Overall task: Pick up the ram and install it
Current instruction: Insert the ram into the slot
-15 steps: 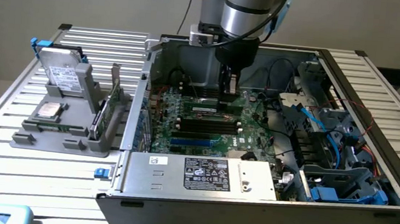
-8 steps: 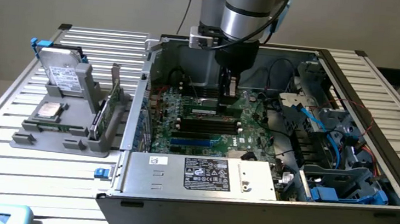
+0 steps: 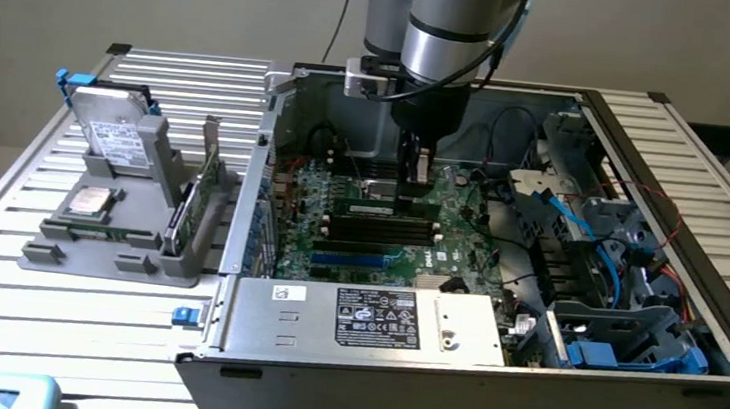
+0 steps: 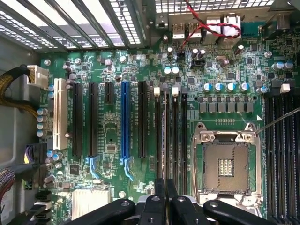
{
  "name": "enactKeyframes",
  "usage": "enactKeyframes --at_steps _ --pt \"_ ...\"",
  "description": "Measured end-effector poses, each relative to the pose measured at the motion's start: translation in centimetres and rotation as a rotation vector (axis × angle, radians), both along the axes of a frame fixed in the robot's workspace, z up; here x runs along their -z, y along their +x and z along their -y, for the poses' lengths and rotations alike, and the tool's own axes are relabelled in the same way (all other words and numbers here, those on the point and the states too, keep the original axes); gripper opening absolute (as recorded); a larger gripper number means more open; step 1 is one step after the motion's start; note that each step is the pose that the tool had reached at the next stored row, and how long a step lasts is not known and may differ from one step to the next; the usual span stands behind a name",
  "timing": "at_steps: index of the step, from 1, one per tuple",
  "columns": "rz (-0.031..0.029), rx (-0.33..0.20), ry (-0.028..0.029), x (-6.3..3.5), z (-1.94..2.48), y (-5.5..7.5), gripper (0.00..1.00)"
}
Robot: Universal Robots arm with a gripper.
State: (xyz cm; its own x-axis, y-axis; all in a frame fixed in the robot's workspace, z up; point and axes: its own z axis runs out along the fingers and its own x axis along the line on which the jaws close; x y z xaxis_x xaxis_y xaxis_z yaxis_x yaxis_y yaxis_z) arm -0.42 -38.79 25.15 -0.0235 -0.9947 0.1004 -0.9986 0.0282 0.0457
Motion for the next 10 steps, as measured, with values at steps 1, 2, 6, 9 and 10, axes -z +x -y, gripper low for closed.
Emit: enactKeyframes --at_steps 1,2,6,9,10 --pt "-0.0001 0.000 -0.0012 0.06 0.00 0.00 0.13" --pt "-0.0002 0.000 -0.0026 0.10 0.00 0.00 0.13" --pt "-0.0026 0.000 -0.0117 0.24 0.01 0.00 0.13" --pt "-0.0050 0.000 -0.0254 0.36 0.01 0.00 0.13" --pt "-0.0051 0.000 -0.0261 0.39 0.02 0.00 0.13"
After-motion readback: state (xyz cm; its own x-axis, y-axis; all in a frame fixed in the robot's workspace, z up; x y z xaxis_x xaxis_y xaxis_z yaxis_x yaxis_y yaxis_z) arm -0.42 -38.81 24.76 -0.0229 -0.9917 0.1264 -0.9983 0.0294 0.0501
